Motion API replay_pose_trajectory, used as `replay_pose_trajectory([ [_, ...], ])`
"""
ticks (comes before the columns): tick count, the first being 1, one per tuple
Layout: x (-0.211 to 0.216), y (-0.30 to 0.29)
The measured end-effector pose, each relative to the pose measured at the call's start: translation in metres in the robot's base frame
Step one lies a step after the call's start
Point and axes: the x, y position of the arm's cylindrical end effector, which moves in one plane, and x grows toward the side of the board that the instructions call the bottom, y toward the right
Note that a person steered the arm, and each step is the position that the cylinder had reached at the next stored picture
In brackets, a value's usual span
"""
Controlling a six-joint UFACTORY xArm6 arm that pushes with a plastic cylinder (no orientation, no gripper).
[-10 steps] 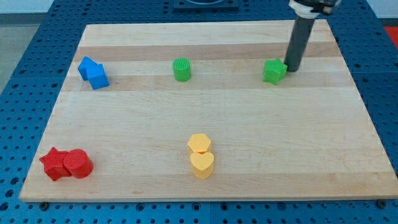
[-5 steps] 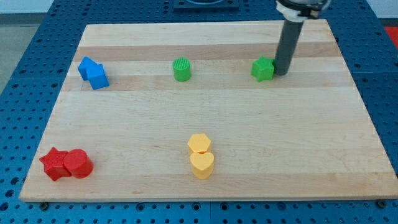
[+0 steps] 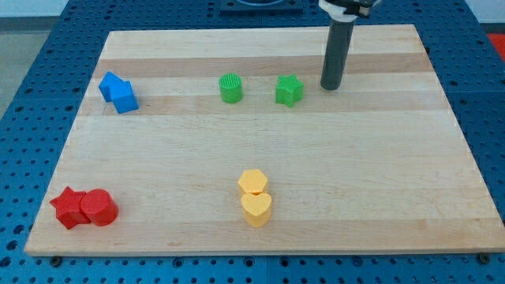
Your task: Slide the green star closer to the green circle
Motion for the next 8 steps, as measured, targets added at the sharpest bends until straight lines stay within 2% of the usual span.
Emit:
replay_pose_trajectory([
  [3, 0.013, -0.009],
  [8, 0.013, -0.093],
])
